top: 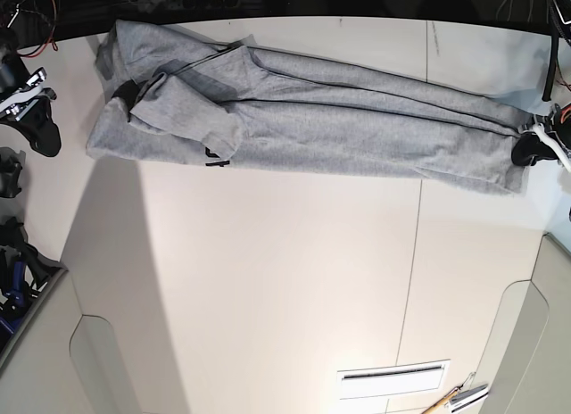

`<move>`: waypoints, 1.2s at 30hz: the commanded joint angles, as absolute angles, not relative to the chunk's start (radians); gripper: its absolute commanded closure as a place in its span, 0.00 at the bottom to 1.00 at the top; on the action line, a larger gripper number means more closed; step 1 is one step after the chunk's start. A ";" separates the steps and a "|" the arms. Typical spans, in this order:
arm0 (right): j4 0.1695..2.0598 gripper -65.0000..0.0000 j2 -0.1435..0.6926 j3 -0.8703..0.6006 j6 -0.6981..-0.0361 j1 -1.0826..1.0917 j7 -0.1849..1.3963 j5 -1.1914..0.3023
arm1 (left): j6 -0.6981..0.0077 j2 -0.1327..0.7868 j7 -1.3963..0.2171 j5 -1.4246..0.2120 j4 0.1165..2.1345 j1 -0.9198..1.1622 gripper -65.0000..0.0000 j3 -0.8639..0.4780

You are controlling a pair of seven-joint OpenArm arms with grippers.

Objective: Fold the T-shirt properly
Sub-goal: 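Fold one end of the strip over toward the other with the left gripper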

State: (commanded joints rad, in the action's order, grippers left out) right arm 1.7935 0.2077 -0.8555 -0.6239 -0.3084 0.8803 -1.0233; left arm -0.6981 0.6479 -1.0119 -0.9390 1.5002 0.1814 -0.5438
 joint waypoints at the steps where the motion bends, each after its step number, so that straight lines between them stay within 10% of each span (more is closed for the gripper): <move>1: 1.794 1.00 0.208 -0.855 -0.624 -0.308 0.880 -1.017 | -0.698 0.648 -1.017 -0.946 1.555 0.200 1.00 -0.543; 9: 1.794 1.00 0.207 -0.855 -0.621 -0.308 0.880 -1.010 | -0.698 0.516 -1.054 -0.999 2.055 0.339 1.00 -0.492; 19: 1.793 1.00 0.207 -0.855 -0.620 -0.311 0.896 -1.001 | -0.698 0.314 -0.941 -0.754 2.055 0.330 1.00 -0.063; 22: 1.793 1.00 0.208 -0.855 -0.616 -0.311 0.920 -0.991 | -0.698 0.282 -0.923 -0.700 1.997 0.330 0.62 0.019; 24: 1.793 0.83 0.207 -0.855 -0.607 -0.311 0.921 -0.976 | -0.698 0.277 -0.915 -0.723 1.964 0.330 0.45 0.073; 27: 1.788 0.45 0.207 -0.855 -0.605 -0.314 0.922 -0.964 | -0.698 0.277 -0.852 -0.733 1.954 0.330 0.44 0.154; 36: 1.716 0.42 0.207 -0.855 -0.599 -0.347 0.974 -0.985 | -0.698 0.213 -0.816 -0.764 1.954 0.330 0.44 0.200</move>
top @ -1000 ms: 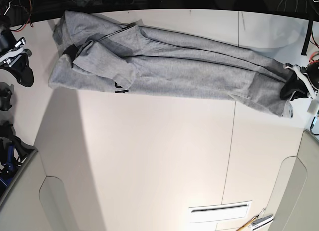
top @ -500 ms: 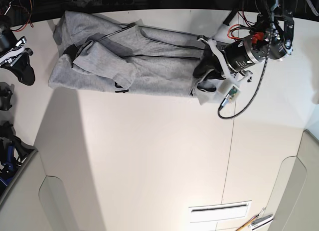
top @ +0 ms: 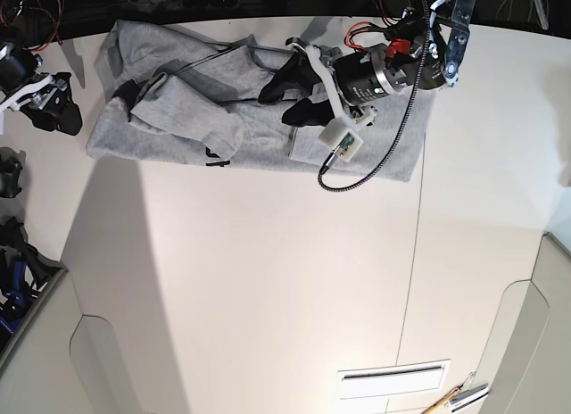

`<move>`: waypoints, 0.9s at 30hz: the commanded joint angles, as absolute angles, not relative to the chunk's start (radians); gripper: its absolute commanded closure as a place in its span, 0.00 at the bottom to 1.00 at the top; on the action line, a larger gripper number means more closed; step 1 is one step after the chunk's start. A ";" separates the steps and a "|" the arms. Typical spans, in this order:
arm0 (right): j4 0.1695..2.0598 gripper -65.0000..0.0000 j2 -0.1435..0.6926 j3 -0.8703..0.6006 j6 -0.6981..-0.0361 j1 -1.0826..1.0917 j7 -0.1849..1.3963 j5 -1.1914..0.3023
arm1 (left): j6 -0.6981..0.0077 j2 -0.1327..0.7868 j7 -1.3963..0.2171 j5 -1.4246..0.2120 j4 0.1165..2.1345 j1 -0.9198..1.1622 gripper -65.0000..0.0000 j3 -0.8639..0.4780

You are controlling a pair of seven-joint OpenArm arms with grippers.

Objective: Fold the T-shirt properly
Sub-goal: 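Fold one end of the strip over toward the other with the left gripper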

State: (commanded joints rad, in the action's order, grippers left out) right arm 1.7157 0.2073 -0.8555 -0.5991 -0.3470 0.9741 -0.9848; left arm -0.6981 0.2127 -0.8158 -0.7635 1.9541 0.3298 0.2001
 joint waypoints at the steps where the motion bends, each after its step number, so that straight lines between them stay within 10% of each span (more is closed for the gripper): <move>1: 1.698 0.42 0.207 -0.855 -0.599 -0.362 0.974 -1.001 | -0.698 0.213 -0.820 -0.771 1.954 0.330 0.44 0.200; 11: 1.596 0.43 0.207 -0.855 -0.627 -0.391 1.064 -1.259 | -0.698 0.211 -0.820 -0.783 1.954 0.330 0.44 0.204; 17: 1.772 1.00 0.168 -0.855 -0.628 -0.386 1.066 -1.291 | -0.698 0.211 -0.836 -0.780 1.954 0.330 0.44 0.204; 27: 1.834 1.00 0.136 -0.623 -0.628 -0.257 0.960 -1.032 | -0.698 0.211 -0.855 -0.780 1.954 0.330 0.44 0.204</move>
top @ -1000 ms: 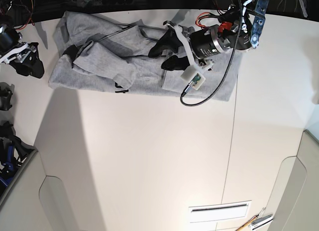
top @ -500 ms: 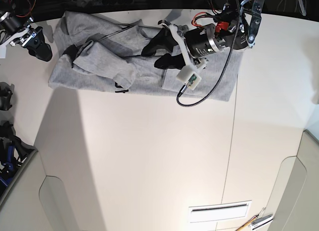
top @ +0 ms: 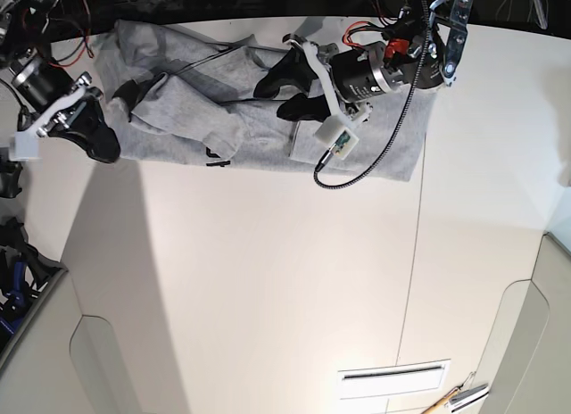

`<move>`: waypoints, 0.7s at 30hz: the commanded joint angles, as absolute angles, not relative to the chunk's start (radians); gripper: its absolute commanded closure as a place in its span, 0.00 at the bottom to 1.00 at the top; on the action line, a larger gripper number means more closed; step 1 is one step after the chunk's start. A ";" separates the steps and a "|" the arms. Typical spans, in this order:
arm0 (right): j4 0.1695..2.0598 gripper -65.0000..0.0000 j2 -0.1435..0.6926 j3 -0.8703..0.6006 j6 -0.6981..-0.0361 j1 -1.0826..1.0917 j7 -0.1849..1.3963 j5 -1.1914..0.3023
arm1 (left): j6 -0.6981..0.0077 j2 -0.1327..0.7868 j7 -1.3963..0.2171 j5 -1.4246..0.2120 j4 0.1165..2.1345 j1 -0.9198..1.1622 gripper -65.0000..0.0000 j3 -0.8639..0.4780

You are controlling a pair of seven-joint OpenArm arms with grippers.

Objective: Fold the T-shirt properly
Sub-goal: 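Fold one end of the strip over toward the other with the left gripper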

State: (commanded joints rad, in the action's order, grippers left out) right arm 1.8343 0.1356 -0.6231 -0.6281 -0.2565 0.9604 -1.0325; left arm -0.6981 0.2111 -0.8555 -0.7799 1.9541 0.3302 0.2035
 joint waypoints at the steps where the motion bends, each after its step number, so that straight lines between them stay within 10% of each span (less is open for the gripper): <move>1: 1.832 1.00 0.137 -0.576 -0.628 -0.250 0.942 -0.971 | -0.698 0.211 -0.862 -0.780 1.954 0.330 0.44 0.204; 8: 1.726 1.00 0.156 -0.442 -0.611 -0.296 0.836 -0.712 | -0.698 0.211 -0.873 -0.713 1.954 0.333 0.44 0.204; 21: 1.598 1.00 0.235 -0.473 -0.609 -0.311 0.808 -0.918 | -0.698 0.214 -0.875 -0.704 1.954 0.333 0.44 0.204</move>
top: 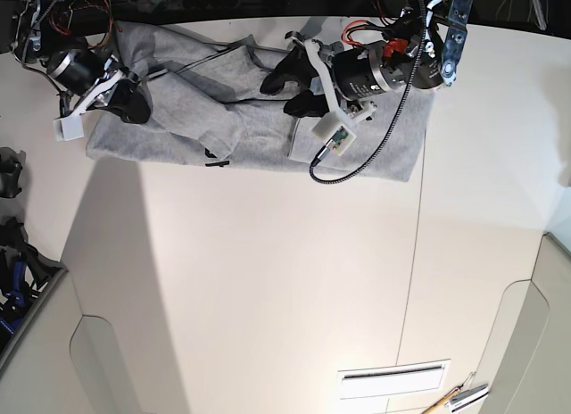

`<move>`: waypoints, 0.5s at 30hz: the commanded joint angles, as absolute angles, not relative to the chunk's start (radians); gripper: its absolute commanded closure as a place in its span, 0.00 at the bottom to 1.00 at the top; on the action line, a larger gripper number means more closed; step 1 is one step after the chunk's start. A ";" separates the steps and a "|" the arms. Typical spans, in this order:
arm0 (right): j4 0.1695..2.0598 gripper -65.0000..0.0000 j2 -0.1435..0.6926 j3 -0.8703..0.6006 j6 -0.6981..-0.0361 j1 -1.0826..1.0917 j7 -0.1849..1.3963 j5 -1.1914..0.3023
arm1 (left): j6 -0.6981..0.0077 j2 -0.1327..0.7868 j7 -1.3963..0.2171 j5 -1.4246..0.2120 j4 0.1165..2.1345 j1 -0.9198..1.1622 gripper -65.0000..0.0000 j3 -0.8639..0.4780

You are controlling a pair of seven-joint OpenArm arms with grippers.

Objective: Fold the T-shirt properly
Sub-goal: 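Fold one end of the strip over toward the other with the left gripper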

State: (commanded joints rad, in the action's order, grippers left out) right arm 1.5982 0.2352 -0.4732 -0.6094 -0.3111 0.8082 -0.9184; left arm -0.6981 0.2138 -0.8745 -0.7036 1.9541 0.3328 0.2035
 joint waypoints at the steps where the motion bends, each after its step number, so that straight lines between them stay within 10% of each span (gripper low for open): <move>1: 1.610 1.00 0.235 -0.491 -0.609 -0.311 0.813 -0.941 | -0.698 0.214 -0.875 -0.698 1.954 0.333 0.44 0.204; 11: 1.669 1.00 0.234 -0.846 -0.609 -0.311 0.875 -0.971 | -0.698 0.213 -0.880 -0.676 1.954 0.332 0.44 0.204; 15: 1.622 0.42 0.260 -0.885 -0.605 -0.336 0.872 -0.942 | -0.698 0.213 -0.879 -0.676 1.954 0.332 0.44 0.204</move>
State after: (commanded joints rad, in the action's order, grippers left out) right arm 1.6218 0.2596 -0.8848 -0.6052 -0.3363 0.8722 -0.9421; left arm -0.6981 0.2134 -0.8795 -0.6762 1.9537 0.3325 0.2035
